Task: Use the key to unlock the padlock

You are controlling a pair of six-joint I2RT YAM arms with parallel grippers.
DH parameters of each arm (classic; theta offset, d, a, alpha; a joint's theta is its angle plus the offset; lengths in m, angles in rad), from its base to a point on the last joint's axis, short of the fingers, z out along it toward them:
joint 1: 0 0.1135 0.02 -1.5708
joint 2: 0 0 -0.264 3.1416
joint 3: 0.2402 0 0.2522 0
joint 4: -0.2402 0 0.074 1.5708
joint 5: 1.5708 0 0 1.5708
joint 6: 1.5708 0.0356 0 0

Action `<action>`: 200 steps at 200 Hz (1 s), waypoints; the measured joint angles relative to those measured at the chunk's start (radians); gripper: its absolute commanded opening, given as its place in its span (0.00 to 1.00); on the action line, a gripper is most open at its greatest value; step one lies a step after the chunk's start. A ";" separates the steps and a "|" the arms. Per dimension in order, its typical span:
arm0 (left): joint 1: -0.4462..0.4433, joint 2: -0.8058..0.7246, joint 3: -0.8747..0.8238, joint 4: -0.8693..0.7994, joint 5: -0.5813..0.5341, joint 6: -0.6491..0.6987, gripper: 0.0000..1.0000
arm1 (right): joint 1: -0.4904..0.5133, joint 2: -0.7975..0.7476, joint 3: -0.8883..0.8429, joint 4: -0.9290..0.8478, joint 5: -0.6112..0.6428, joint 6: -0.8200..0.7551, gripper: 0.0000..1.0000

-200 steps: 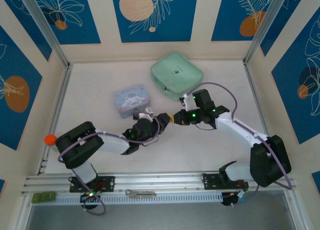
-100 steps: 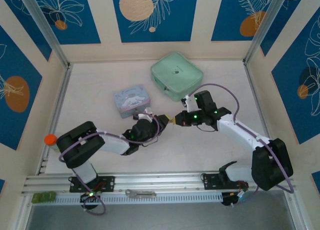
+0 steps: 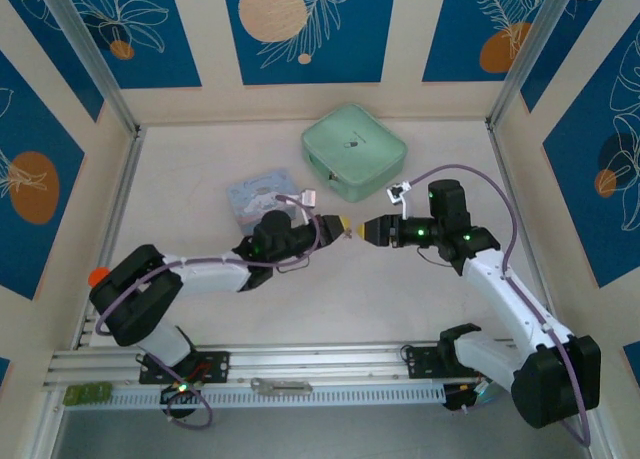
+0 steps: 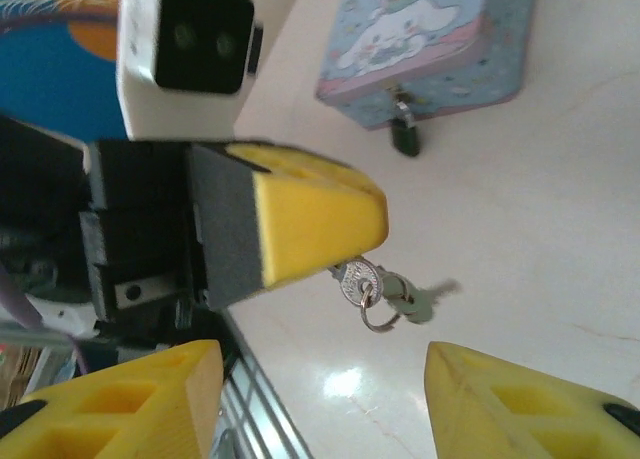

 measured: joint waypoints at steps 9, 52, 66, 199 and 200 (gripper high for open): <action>0.006 -0.011 0.027 -0.032 0.060 0.048 0.00 | 0.000 0.000 -0.013 0.016 -0.026 0.000 0.49; 0.018 -0.024 0.093 -0.151 0.237 0.173 0.00 | 0.010 -0.014 -0.066 0.074 -0.088 0.008 0.42; 0.023 -0.024 0.101 -0.163 0.268 0.188 0.00 | 0.012 -0.022 -0.073 0.082 -0.095 0.009 0.37; 0.048 -0.026 0.102 -0.155 0.308 0.131 1.00 | 0.023 -0.003 -0.104 0.187 -0.120 0.035 0.00; 0.049 -0.027 0.100 -0.153 0.305 0.129 1.00 | 0.023 -0.003 -0.105 0.187 -0.120 0.034 0.00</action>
